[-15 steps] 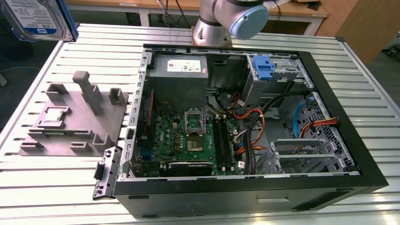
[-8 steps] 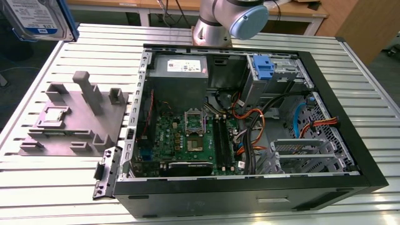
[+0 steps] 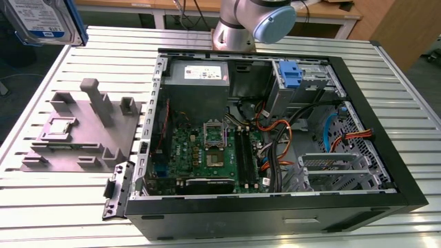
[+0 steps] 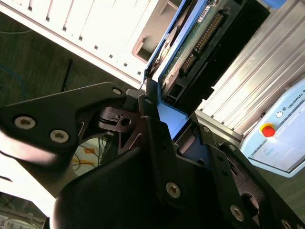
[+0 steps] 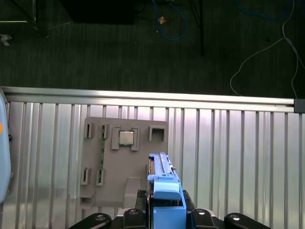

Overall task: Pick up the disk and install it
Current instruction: 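Pick up the disk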

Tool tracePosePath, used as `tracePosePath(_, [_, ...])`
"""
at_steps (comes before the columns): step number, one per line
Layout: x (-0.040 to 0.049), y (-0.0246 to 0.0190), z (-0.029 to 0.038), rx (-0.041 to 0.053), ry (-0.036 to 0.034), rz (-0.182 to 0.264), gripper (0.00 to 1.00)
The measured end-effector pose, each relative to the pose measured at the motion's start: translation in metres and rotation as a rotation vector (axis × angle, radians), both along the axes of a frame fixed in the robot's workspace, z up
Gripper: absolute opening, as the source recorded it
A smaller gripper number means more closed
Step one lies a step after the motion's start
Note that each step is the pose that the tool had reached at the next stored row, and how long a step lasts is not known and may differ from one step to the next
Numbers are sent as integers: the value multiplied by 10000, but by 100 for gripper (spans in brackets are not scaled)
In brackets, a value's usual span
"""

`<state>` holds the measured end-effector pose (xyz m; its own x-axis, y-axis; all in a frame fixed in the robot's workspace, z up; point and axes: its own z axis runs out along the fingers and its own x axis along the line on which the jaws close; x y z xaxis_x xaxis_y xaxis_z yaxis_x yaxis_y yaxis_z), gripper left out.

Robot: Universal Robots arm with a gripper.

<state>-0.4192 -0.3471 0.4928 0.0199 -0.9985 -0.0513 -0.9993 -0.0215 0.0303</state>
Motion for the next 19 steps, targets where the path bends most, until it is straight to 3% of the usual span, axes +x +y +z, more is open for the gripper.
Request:
tracePosePath(2, [102, 0, 0, 0, 0, 0, 37])
tracePosePath(19, [148, 0, -1, 0, 0, -1, 37])
